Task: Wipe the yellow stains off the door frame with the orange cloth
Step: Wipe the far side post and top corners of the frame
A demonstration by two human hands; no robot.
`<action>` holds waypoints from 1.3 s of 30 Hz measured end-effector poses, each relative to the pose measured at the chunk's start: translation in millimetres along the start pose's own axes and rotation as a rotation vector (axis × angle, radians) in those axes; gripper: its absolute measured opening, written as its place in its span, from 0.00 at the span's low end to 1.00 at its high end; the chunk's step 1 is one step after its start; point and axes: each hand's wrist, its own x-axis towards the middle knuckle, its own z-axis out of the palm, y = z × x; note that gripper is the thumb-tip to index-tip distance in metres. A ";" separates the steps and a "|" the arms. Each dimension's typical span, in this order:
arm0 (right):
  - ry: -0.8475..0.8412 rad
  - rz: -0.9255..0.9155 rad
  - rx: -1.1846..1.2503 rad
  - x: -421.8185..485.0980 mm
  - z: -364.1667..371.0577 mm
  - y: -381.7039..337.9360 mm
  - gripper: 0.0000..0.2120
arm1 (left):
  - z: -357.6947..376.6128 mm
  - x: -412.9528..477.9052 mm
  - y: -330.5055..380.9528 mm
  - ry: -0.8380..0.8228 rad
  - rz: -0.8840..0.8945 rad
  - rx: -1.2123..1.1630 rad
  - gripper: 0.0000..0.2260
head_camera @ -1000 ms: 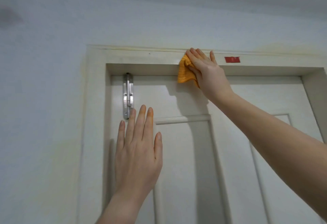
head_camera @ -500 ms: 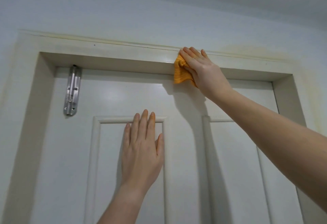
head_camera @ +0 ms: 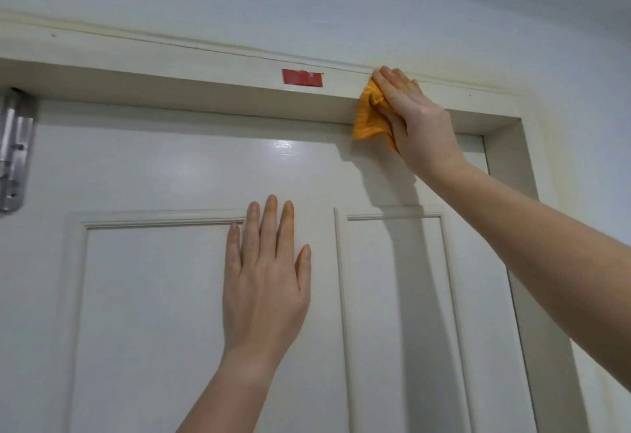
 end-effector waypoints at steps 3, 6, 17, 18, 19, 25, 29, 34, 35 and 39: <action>0.022 -0.007 -0.017 -4.5 -1.7 14.1 0.20 | 2.8 6.7 12.8 0.005 -0.017 0.009 0.31; 0.037 -0.025 -0.027 -9.5 -4.5 29.1 0.19 | 7.2 9.7 21.9 0.023 -0.033 0.019 0.31; -0.039 0.015 -0.066 -30.4 -39.5 97.2 0.21 | 28.9 16.6 81.2 0.048 -0.079 -0.065 0.30; -0.054 0.014 -0.069 -31.9 -43.0 103.8 0.21 | 30.6 17.6 90.5 0.052 -0.087 -0.077 0.31; -0.075 0.010 -0.076 -33.2 -47.7 112.3 0.21 | 32.9 19.0 102.7 0.054 -0.088 -0.085 0.31; -0.206 0.045 -0.188 -40.3 -78.7 156.6 0.23 | 51.0 20.9 174.2 0.064 -0.057 -0.101 0.32; -0.233 0.180 -0.226 -55.7 -100.4 182.4 0.23 | 71.8 9.0 214.2 0.042 -0.016 -0.082 0.32; -0.245 0.293 -0.162 -78.4 -115.2 189.8 0.24 | 85.6 -0.1 249.3 0.043 -0.055 -0.087 0.30; -0.239 0.297 -0.140 -84.5 -115.5 188.2 0.24 | 87.1 -0.7 251.7 0.045 -0.068 -0.087 0.30; -0.213 0.312 -0.084 -119.7 -107.8 179.2 0.25 | 90.4 -13.0 254.7 0.012 -0.090 -0.087 0.30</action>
